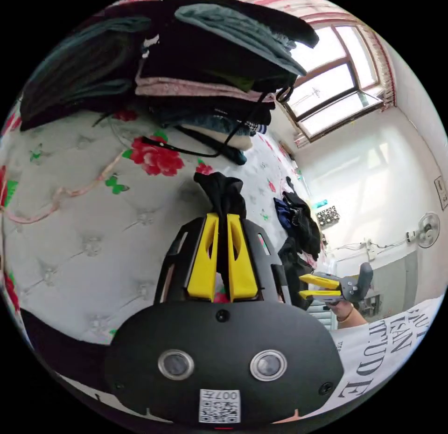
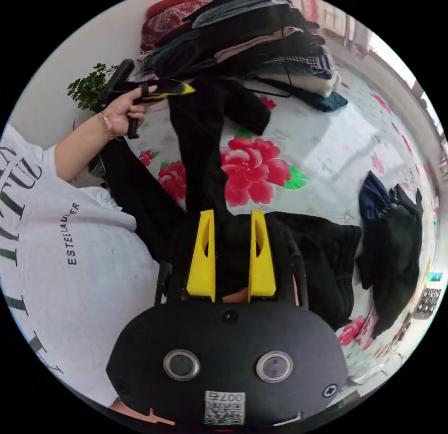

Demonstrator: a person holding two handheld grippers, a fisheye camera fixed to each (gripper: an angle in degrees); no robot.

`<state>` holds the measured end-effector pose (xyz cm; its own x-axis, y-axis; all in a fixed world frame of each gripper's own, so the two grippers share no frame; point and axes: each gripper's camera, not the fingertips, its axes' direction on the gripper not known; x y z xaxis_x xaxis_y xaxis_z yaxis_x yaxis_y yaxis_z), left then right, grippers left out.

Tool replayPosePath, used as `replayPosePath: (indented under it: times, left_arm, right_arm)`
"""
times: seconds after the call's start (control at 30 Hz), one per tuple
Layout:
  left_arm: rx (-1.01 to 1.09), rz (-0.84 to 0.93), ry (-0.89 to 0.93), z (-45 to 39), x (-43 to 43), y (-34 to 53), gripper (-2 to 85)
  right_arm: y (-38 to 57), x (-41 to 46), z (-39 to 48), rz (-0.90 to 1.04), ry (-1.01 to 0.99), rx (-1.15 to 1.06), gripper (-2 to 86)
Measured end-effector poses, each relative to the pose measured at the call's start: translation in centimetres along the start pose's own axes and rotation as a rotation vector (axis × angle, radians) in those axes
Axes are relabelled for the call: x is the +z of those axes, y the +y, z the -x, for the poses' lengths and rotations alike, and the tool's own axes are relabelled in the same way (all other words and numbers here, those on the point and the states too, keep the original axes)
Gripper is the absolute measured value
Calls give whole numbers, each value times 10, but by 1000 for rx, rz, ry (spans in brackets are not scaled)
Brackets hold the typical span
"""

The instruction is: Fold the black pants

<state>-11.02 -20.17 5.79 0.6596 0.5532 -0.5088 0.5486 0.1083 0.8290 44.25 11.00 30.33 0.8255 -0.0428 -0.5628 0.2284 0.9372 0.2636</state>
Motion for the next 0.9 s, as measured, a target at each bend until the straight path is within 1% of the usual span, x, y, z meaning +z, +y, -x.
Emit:
replayPosePath:
  times: [0.03,0.07,0.1,0.13,0.17,0.23,0.3,0.37,0.43,0.53,0.6,0.63,0.67,0.7,0.73,0.8,0.87,0.9]
  left_arm:
    - [-19,-34,-107,3,-38,12,10]
    - [-24,-47,-161,3,-54,18,10]
    - [-28,-61,-271,3,-79,26,10]
    - [-14,-60,-336,1,-95,32,8]
    - [-9,-62,-356,1,-101,34,5]
    - [-36,-111,-441,-1,-108,43,-3]
    - [-45,-109,-441,-2,-102,44,-3]
    - [-53,-82,-403,-2,-86,42,2]
    - [-75,0,-352,0,-59,38,32]
    - [-67,103,-354,3,-23,40,69]
    - [-76,157,-362,8,-4,44,77]
    - [-91,184,-361,12,7,46,80]
    - [-88,189,-362,12,11,47,82]
    - [-79,196,-380,13,17,46,84]
    - [-66,204,-402,12,24,43,85]
    - [-32,214,-424,11,36,36,81]
    - [7,243,-437,11,57,25,76]
    - [30,280,-453,13,76,15,74]
  right_arm:
    - [3,-3,-12,-14,63,46,89]
    - [10,-7,-38,-35,177,149,91]
    - [15,-8,-69,-43,253,252,92]
    - [18,-7,-85,-43,270,301,93]
    - [22,-4,-116,-38,252,382,97]
    - [24,6,-158,-35,137,459,102]
    - [24,31,-202,34,43,575,109]
    - [23,51,-217,82,51,618,112]
    - [22,76,-221,168,61,646,112]
    - [31,78,-214,116,68,696,103]
    - [35,70,-206,135,69,638,90]
    - [38,62,-204,115,72,635,86]
    - [45,33,-194,4,140,623,77]
    - [56,-8,-181,-153,244,639,71]
    - [64,-29,-176,-219,280,658,68]
    - [92,-91,-168,-417,293,678,61]
    - [102,-113,-170,-463,351,703,59]
    - [103,-118,-179,-451,380,733,58]
